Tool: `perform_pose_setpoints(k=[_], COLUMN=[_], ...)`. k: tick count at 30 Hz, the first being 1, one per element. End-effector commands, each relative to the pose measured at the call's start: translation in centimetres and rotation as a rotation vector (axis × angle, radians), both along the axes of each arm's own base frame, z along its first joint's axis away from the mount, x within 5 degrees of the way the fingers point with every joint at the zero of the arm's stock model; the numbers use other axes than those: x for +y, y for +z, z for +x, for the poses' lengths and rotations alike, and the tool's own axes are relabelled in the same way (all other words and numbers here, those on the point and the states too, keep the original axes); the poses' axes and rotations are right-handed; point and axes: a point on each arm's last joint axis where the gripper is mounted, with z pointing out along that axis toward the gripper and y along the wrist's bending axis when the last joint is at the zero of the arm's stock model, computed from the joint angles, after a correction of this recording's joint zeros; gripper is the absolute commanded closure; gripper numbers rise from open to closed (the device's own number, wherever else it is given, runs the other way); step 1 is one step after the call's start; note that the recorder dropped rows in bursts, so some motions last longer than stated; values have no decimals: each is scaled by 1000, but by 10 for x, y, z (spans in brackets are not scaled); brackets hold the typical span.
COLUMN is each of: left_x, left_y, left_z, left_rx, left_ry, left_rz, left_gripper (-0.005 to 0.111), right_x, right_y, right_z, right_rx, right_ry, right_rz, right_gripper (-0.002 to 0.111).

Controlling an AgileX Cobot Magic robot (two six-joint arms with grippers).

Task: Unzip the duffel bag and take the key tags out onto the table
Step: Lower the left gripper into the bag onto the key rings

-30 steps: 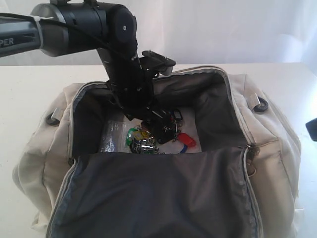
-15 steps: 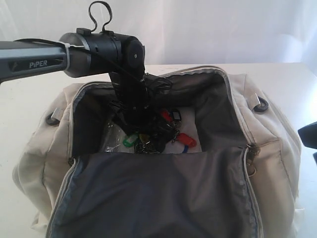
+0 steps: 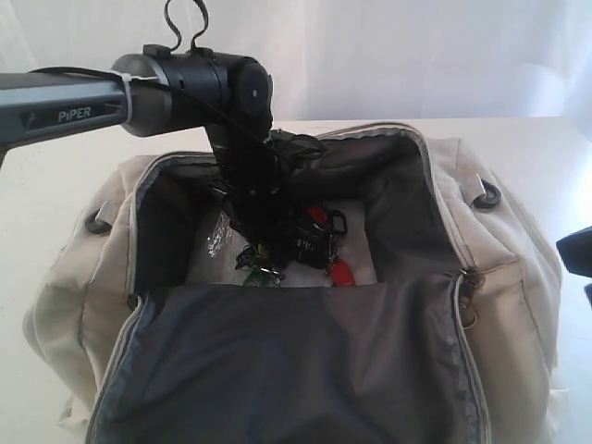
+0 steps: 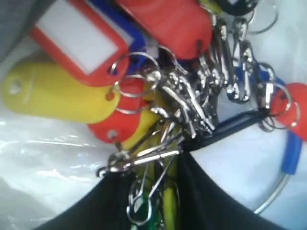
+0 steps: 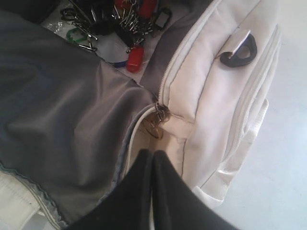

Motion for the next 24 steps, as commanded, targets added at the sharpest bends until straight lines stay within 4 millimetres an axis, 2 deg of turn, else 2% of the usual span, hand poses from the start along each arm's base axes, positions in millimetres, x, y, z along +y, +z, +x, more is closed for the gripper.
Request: perform_pose_setpoints(k=[1, 6, 15, 19, 24], left_x=[1, 3, 7, 8, 10], left_y=[52, 85, 106, 104, 90], left_z=[-3, -7, -14, -15, -13], left_rx=[-98, -169, -209, -197, -207], left_ry=[-44, -64, -97, -121, -121], left_rz=[-23, -59, -72, -53, -14], left_gripper=[107, 107, 107, 107, 107], right_x=[0, 0, 0, 0, 0], right_y=[0, 1, 1, 1, 1], right_z=[0, 0, 0, 0, 0], right_rx=[-13, -15, -15, -15, -15], right_ry=[-2, -2, -2, -2, -2], right_rz=[1, 1, 1, 1, 1], right_gripper=[108, 108, 108, 108, 108])
